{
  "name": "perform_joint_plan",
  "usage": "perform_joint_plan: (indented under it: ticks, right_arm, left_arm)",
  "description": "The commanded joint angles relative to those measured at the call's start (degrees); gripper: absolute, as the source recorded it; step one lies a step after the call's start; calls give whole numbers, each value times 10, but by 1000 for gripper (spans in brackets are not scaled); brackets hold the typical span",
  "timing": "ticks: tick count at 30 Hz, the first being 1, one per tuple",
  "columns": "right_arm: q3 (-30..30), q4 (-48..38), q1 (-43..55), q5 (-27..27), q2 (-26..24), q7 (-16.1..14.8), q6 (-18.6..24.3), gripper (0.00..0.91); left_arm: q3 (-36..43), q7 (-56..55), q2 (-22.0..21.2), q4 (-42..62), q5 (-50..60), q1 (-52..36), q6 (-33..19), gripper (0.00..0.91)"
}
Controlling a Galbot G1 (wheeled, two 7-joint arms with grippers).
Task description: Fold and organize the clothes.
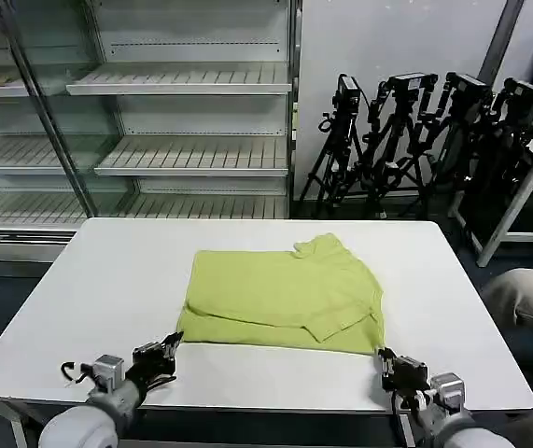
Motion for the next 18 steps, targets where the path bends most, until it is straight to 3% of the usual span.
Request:
perform_joint_plan:
  ticks: [1,5,6,7,8,14,18]
  right_arm:
    - [20,81,-123,-32,4,-2,7,0]
    - [25,95,-153,-38,7,-2,13,0]
    - [25,97,-154,-40,7,-2,13,836]
    - [25,100,-159,-47,9,-2,13,907]
    - [24,103,-162,-52,10,0,12,907]
    - [42,133,-181,-55,2,2,-1,907]
    - [90,152,-165,-38,-32,11,-3,907]
  left_arm:
    - [-60,7,3,-72,7,119,0,0]
    - [-65,17,-1,-83,30,149,0,0]
    - [-67,19,-2,-86,38,154,0,10]
    - [-70,20,-2,-89,44,160,0,30]
    - [-73,22,-2,-92,46,165,1,907]
    - [-97,22,12,-91,55,165,0,907]
    - [-118,14,20,-105,31,130,1,907]
